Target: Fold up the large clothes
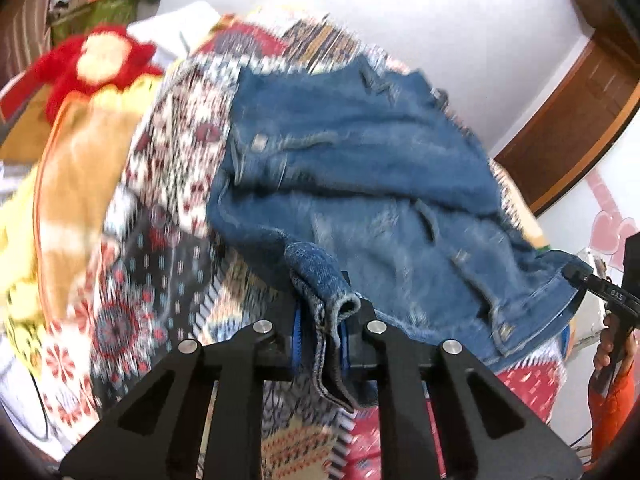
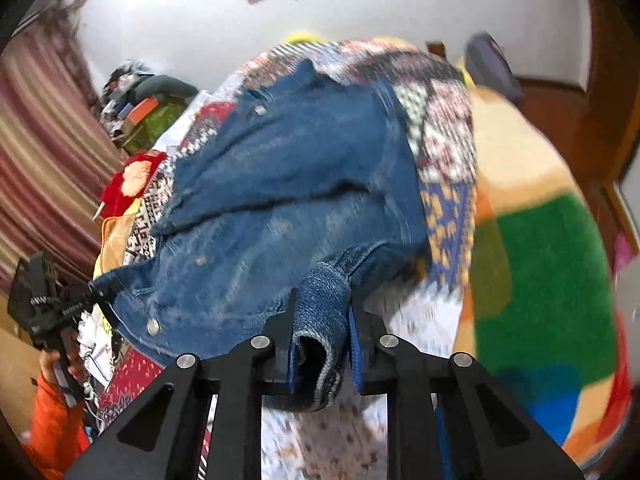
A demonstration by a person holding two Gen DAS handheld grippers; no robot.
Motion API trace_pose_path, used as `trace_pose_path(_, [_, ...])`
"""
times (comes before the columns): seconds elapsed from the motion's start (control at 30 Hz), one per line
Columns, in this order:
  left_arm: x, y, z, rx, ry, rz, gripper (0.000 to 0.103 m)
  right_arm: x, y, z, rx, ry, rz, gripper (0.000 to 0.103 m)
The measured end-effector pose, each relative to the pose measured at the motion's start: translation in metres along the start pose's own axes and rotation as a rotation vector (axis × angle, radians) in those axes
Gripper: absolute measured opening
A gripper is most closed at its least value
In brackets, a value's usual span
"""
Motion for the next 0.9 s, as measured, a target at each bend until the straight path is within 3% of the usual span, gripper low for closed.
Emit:
trace_pose_path(0.27, [-0.009,-0.084,-0.016,0.036,0.042,-0.134,0.012,0.008,-0.089,0.028,-0.118,0.011,-0.118,0.013])
trace_pose_path(0.53, [0.005,-0.189,-0.020,0.073,0.032,-0.248,0.012,0.038,-0.210,0.029,-0.106,0.040,-0.214,0.013])
trace_pose_path(0.7, [0.051,-0.235,-0.005,0.037,-0.009,-0.231,0.012,0.091,-0.270,0.022,-0.092,0.097,-0.211,0.013])
trace_pose_path(0.9, [0.138,-0.248,0.037,-0.057,-0.053,-0.113,0.012,0.191,-0.289,-0.005,-0.063,0.166,-0.114,0.013])
Point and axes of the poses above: each gripper's, at about its wrist camera, not at the fingertips, and x roughly the way its jaws point, z to its left, y to its underside, the point moved 3 cm from there along x, roughly the way its jaws point, and after that the axes turned 4 degrees about -z, right-handed, at the moved point
